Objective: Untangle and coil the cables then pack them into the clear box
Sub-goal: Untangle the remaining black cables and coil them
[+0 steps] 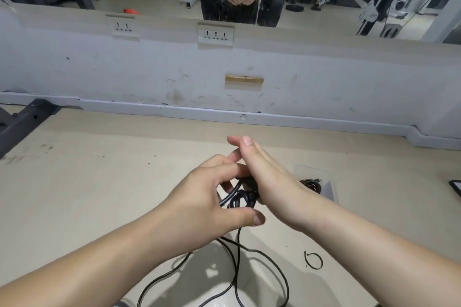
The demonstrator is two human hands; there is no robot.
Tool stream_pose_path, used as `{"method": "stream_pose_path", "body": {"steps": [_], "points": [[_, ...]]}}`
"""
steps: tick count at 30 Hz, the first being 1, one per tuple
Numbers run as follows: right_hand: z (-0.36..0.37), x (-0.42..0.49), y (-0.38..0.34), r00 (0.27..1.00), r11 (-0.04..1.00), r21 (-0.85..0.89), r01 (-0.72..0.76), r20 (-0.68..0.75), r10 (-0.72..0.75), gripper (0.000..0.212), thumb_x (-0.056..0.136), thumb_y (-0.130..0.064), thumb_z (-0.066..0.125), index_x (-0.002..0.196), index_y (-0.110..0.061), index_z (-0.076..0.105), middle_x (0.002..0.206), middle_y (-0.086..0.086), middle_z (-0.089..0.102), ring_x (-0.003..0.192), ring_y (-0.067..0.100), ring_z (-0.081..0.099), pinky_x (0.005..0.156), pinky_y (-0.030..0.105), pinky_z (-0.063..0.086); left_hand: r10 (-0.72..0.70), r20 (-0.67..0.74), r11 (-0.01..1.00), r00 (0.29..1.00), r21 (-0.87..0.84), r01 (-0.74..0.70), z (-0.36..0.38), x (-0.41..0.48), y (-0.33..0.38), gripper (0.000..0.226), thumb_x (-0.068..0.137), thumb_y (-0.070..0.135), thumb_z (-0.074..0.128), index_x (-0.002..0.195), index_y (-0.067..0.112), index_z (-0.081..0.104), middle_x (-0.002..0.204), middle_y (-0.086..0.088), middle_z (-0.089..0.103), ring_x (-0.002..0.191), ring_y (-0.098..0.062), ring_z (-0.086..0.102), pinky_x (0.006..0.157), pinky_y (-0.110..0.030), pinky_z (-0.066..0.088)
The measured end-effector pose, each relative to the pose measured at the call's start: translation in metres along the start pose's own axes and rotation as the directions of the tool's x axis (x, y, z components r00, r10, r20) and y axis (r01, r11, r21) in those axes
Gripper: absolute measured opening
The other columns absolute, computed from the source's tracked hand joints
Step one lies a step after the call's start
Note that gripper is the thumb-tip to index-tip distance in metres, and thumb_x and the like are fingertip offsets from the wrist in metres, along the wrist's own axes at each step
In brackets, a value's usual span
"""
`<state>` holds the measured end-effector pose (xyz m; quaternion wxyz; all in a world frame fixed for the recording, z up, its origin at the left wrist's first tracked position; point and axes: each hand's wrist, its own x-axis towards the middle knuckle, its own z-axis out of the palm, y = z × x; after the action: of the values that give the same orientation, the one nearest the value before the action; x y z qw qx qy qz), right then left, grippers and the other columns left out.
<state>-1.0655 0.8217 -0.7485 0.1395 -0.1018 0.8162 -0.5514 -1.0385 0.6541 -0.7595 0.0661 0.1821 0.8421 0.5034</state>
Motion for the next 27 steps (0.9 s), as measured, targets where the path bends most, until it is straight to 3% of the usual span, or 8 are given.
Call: {"method": "stream_pose_path", "body": {"steps": [2,4,7,11,14,18,22,27], "points": [[0.000,0.000,-0.003,0.999,0.996,0.085,-0.041,0.003,0.041,0.058,0.085,-0.073,0.032,0.133,-0.048,0.053,0.131,-0.022,0.052,0.114,0.008,0.058,0.088,0.026,0.043,0.010,-0.008,0.998,1.000,-0.055,-0.011,-0.003,0.000,0.001,0.034,0.077,0.037,0.089,0.106,0.045,0.075,0.109,0.016,0.064,0.101,-0.003,0.062,0.078,-0.012,0.046],[-0.002,-0.001,-0.007,0.998,0.971,0.233,-0.061,-0.009,0.065,0.047,0.081,-0.049,0.049,0.126,-0.041,0.059,0.130,-0.013,0.055,0.085,0.010,0.060,0.067,0.022,0.041,0.000,-0.019,0.990,1.000,-0.144,-0.003,-0.010,0.001,0.005,0.021,0.089,0.033,0.076,0.106,0.045,0.077,0.107,0.013,0.066,0.088,-0.010,0.068,0.073,-0.017,0.051],[-0.006,-0.003,-0.005,0.997,0.952,0.297,-0.067,-0.012,0.074,0.051,0.067,-0.022,0.062,0.117,-0.031,0.064,0.117,0.004,0.065,0.062,0.015,0.056,0.062,0.028,0.045,-0.017,-0.094,0.984,0.995,-0.176,0.001,-0.012,0.001,0.007,0.025,0.098,0.014,0.068,0.101,0.036,0.081,0.102,0.006,0.066,0.078,-0.008,0.069,0.069,-0.015,0.051],[-0.011,-0.002,-0.001,0.999,0.941,0.334,-0.051,0.019,0.048,0.038,0.074,-0.013,0.075,0.112,-0.017,0.070,0.081,0.005,0.070,0.066,0.022,0.061,0.067,0.033,0.053,-0.069,-0.284,0.996,0.956,-0.079,0.048,-0.009,0.004,0.004,0.023,0.094,0.012,0.073,0.090,0.033,0.083,0.085,0.012,0.064,0.077,0.003,0.062,0.069,-0.006,0.043],[-0.011,-0.001,0.003,1.000,0.964,0.266,-0.028,0.017,0.025,0.020,0.090,-0.007,0.075,0.108,-0.011,0.070,0.083,0.005,0.070,0.071,0.020,0.069,0.072,0.041,0.062,-0.037,-0.329,0.998,0.944,0.028,0.049,-0.011,0.007,0.000,0.024,0.095,0.013,0.071,0.092,0.035,0.081,0.084,0.016,0.064,0.082,0.001,0.063,0.069,-0.007,0.044],[-0.019,0.001,0.003,0.998,0.975,0.214,-0.059,0.010,0.058,0.017,0.096,-0.008,0.070,0.112,-0.009,0.065,0.079,0.018,0.061,0.068,0.029,0.068,0.075,0.046,0.064,-0.020,-0.263,0.991,0.965,0.122,0.054,-0.016,0.011,-0.006,0.026,0.099,0.018,0.066,0.097,0.042,0.074,0.090,0.011,0.067,0.085,-0.004,0.063,0.073,-0.018,0.051],[-0.030,0.006,-0.001,0.996,0.978,0.201,-0.051,-0.067,0.066,0.010,0.102,-0.004,0.059,0.105,0.000,0.068,0.096,0.029,0.072,0.064,0.031,0.064,0.069,0.046,0.062,-0.025,-0.238,0.979,0.971,0.192,0.072,-0.023,0.015,-0.007,0.015,0.099,0.023,0.065,0.103,0.035,0.073,0.080,0.011,0.065,0.073,-0.006,0.061,0.070,-0.030,0.051],[-0.038,0.008,0.005,0.979,0.942,0.306,-0.140,-0.097,0.178,0.011,0.104,-0.010,0.054,0.106,-0.001,0.061,0.081,0.014,0.070,0.060,0.021,0.066,0.066,0.043,0.060,-0.176,-0.359,0.955,0.917,0.165,0.248,-0.046,0.018,-0.013,0.015,0.092,0.031,0.069,0.081,0.023,0.063,0.060,0.010,0.060,0.052,-0.014,0.056,0.057,-0.033,0.053]]}}
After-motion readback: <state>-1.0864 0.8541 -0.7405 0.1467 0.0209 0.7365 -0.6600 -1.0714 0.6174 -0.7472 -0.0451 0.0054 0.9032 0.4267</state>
